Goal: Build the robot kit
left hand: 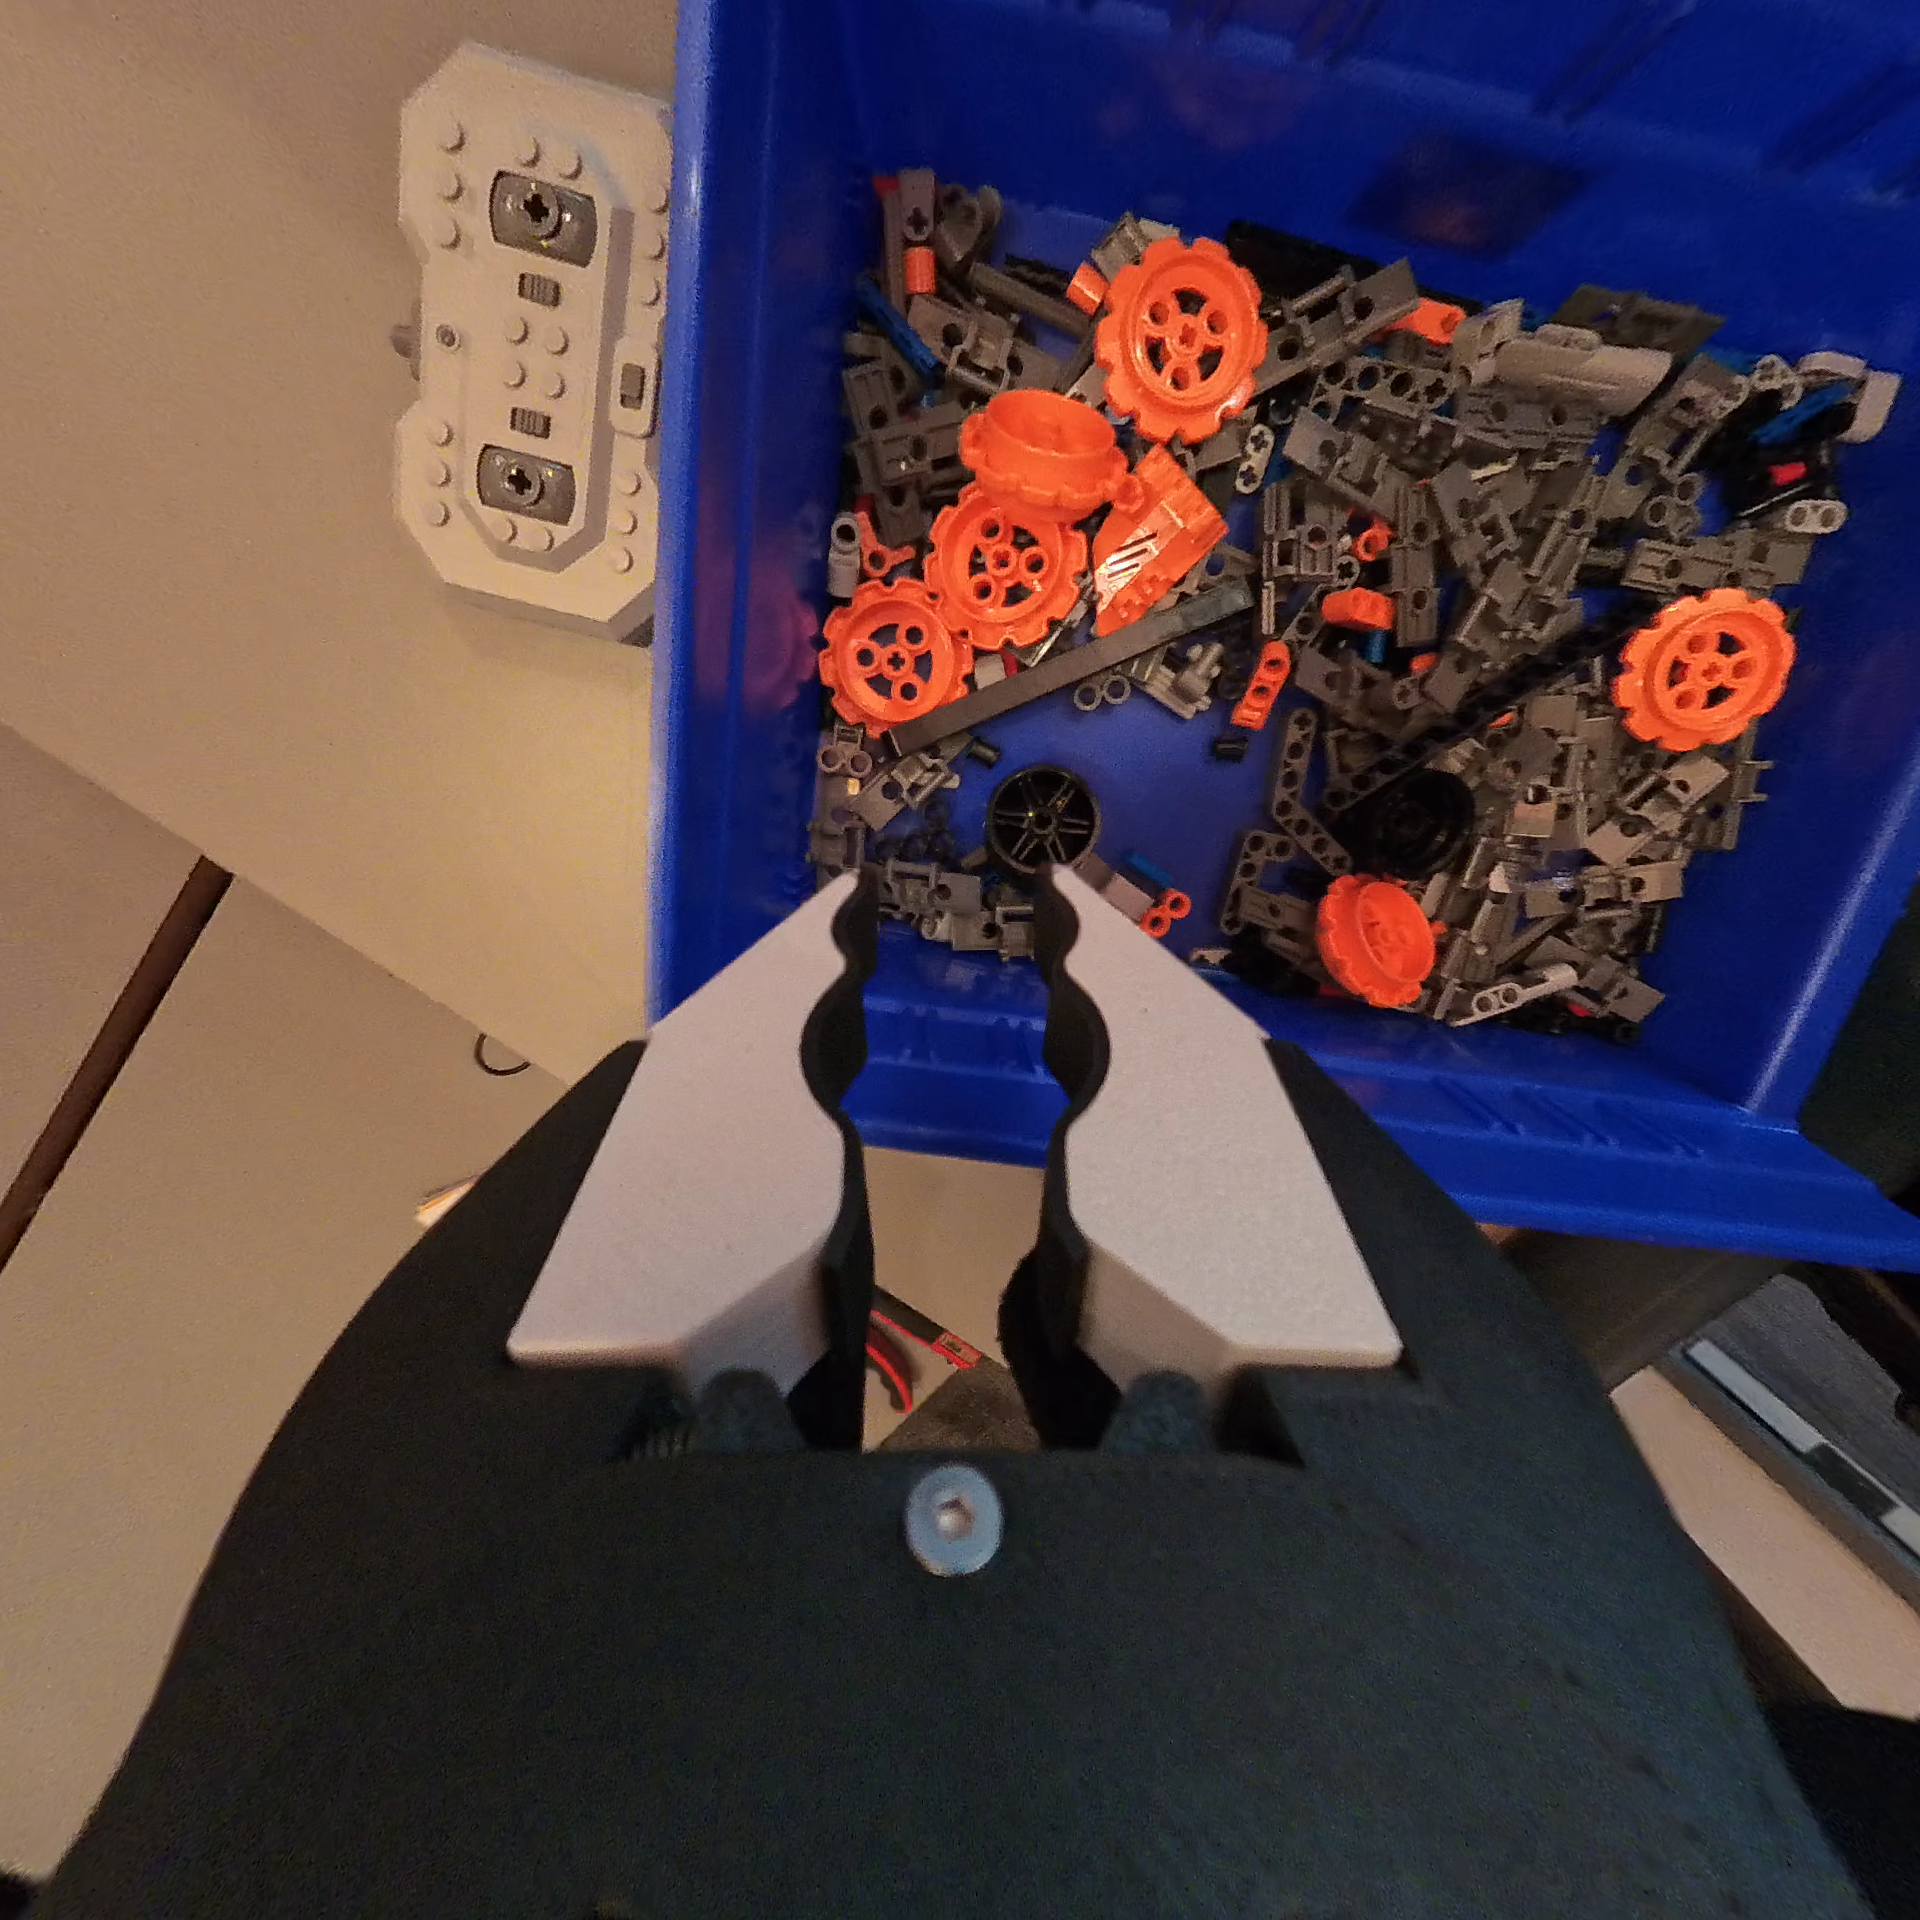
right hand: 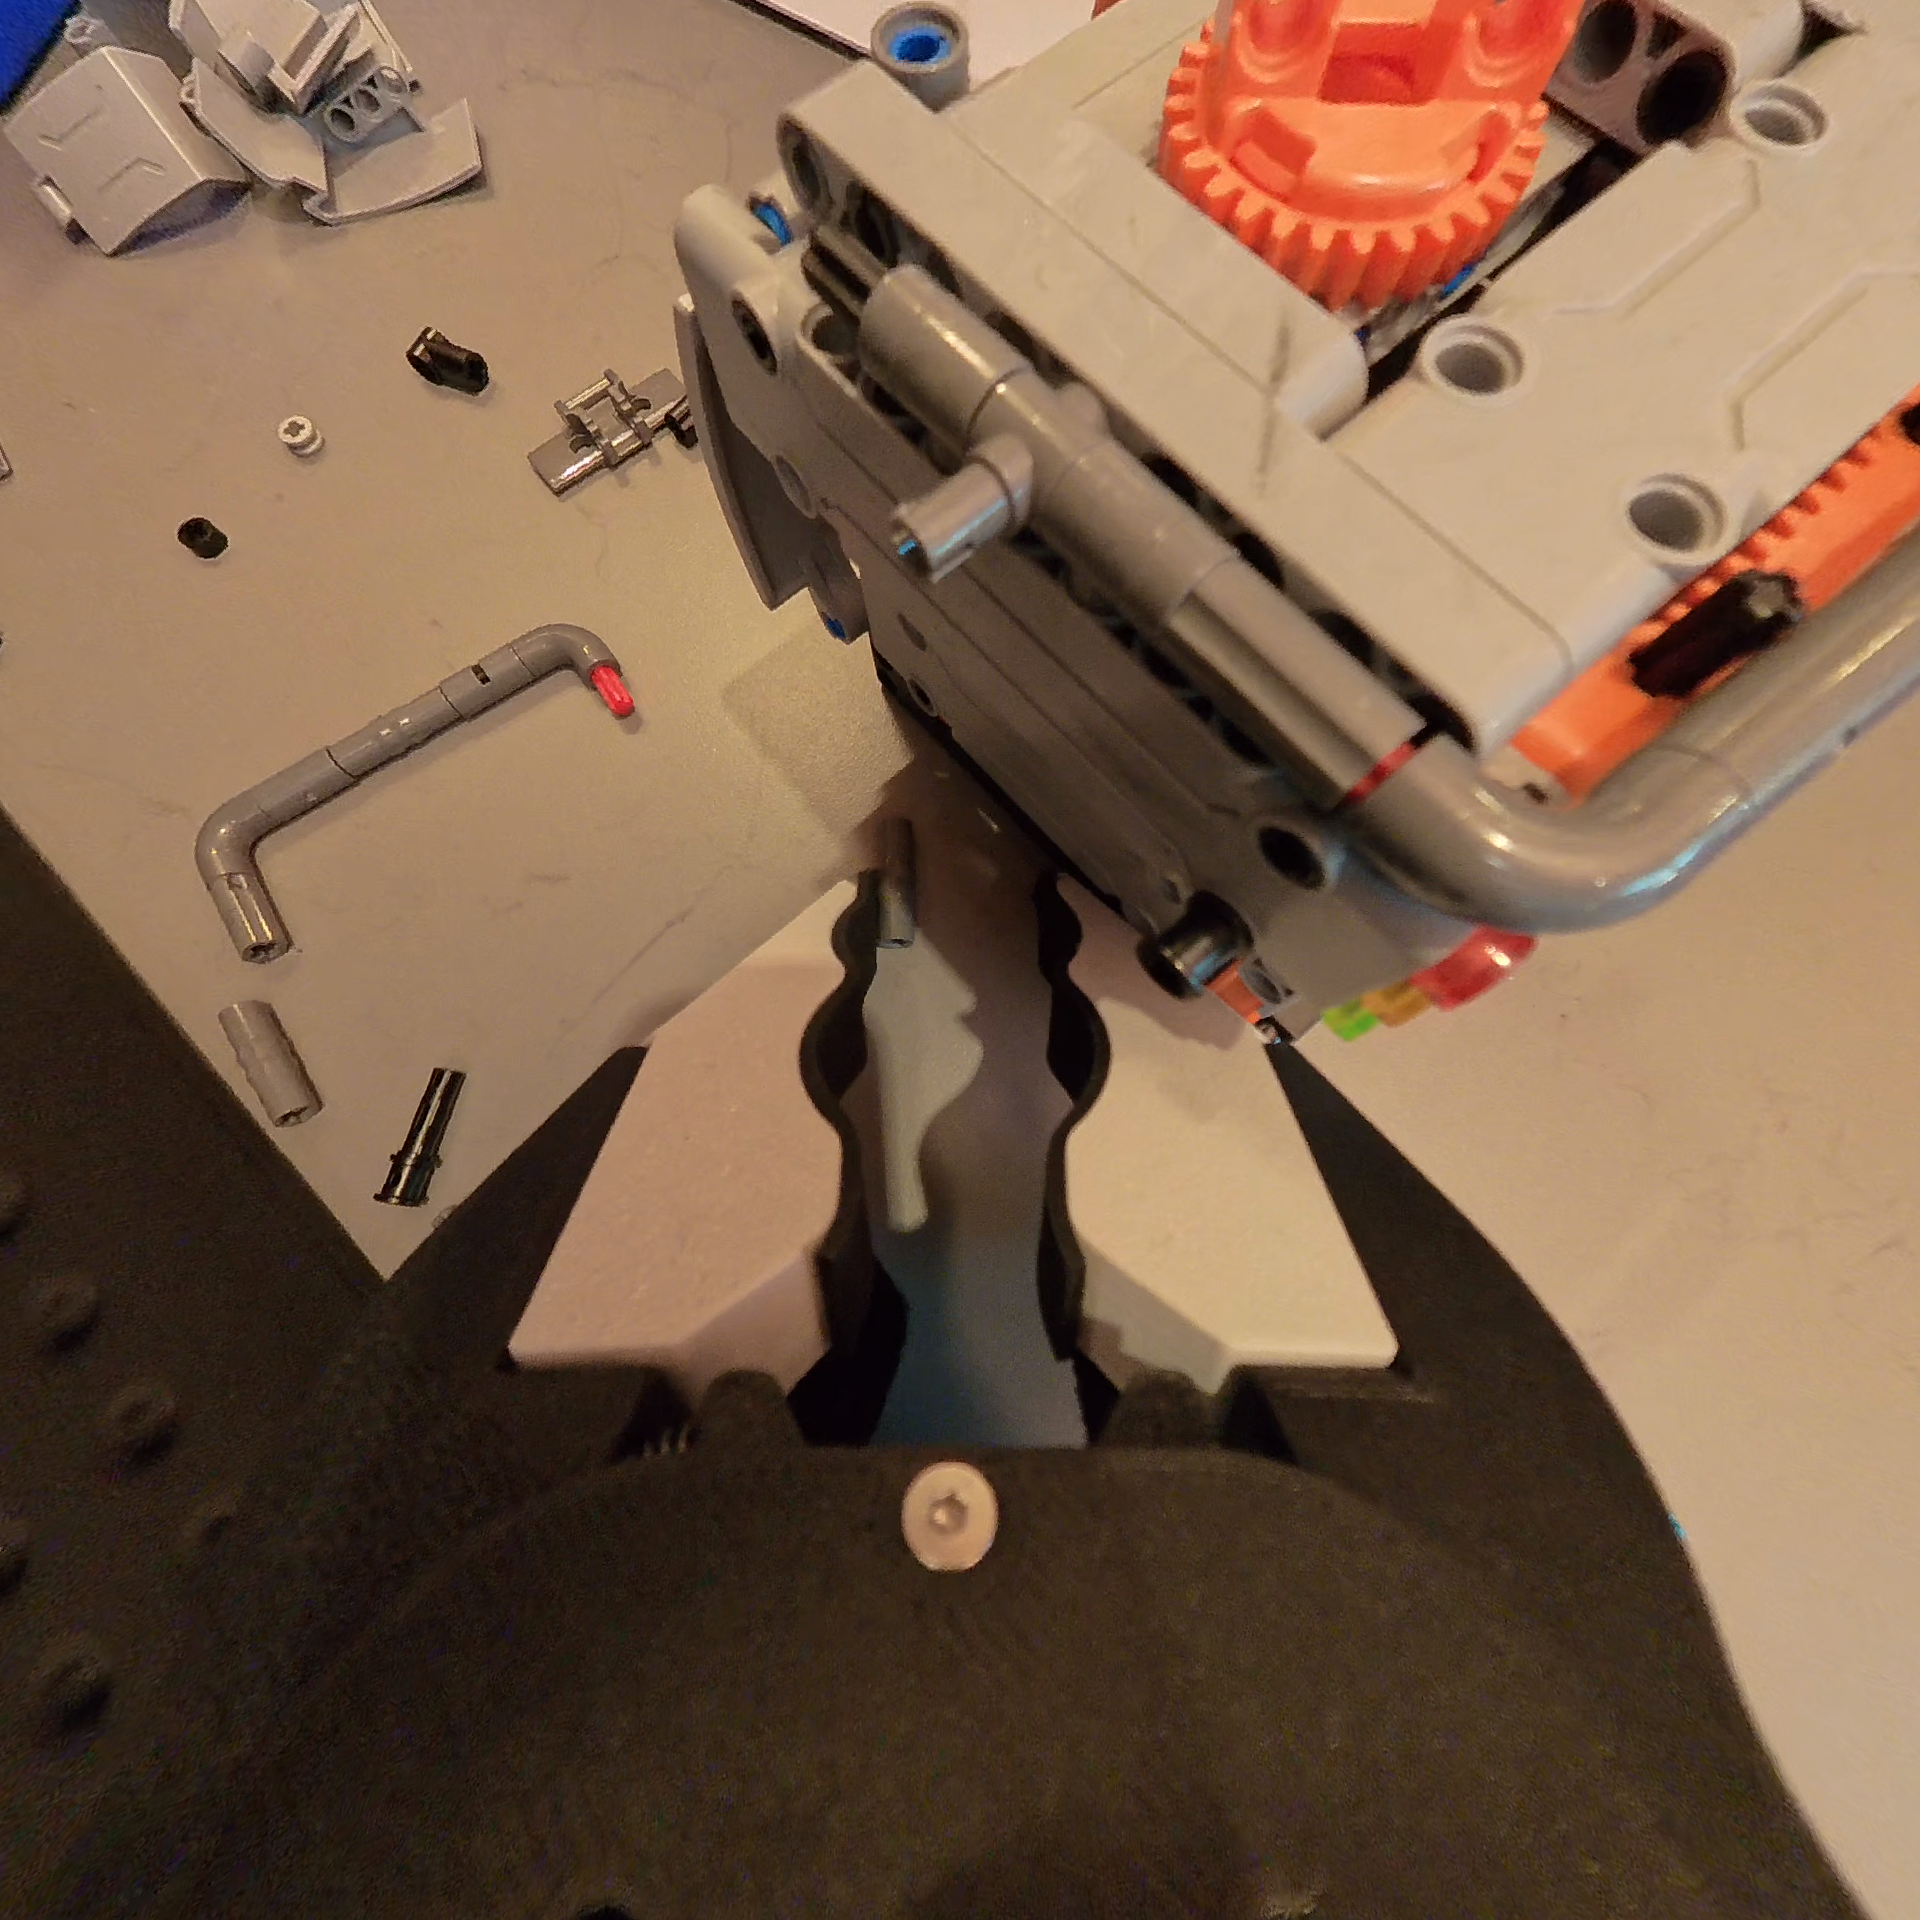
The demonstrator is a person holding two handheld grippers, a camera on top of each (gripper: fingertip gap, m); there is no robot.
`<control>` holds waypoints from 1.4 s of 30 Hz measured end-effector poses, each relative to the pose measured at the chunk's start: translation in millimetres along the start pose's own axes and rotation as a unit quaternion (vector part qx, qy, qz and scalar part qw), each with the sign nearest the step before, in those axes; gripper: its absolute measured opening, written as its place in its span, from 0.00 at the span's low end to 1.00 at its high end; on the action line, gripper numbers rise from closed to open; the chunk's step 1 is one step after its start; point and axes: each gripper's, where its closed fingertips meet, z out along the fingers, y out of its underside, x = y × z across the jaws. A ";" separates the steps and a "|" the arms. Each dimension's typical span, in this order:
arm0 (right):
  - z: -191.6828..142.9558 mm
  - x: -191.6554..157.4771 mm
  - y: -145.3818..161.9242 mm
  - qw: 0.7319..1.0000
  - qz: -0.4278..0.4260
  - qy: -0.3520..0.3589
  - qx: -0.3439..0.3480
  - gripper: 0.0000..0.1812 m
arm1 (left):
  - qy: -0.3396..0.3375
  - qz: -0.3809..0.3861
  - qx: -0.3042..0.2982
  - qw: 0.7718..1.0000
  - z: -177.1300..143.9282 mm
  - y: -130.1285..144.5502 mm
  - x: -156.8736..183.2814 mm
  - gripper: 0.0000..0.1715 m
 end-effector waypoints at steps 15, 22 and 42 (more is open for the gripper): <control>0.0 0.7 -0.1 1.000 0.002 0.001 0.000 0.15 | 0.082 0.031 -0.037 0.995 80.5 -57.2 37.2 0.39; -0.1 1.1 0.0 1.000 0.003 0.000 0.000 0.15 | 0.152 0.023 -0.071 0.986 83.0 -35.2 70.1 0.32; -0.2 0.6 -0.2 1.000 0.001 0.003 0.000 0.15 | 0.106 -0.005 -0.030 0.994 101.4 -61.7 49.9 0.31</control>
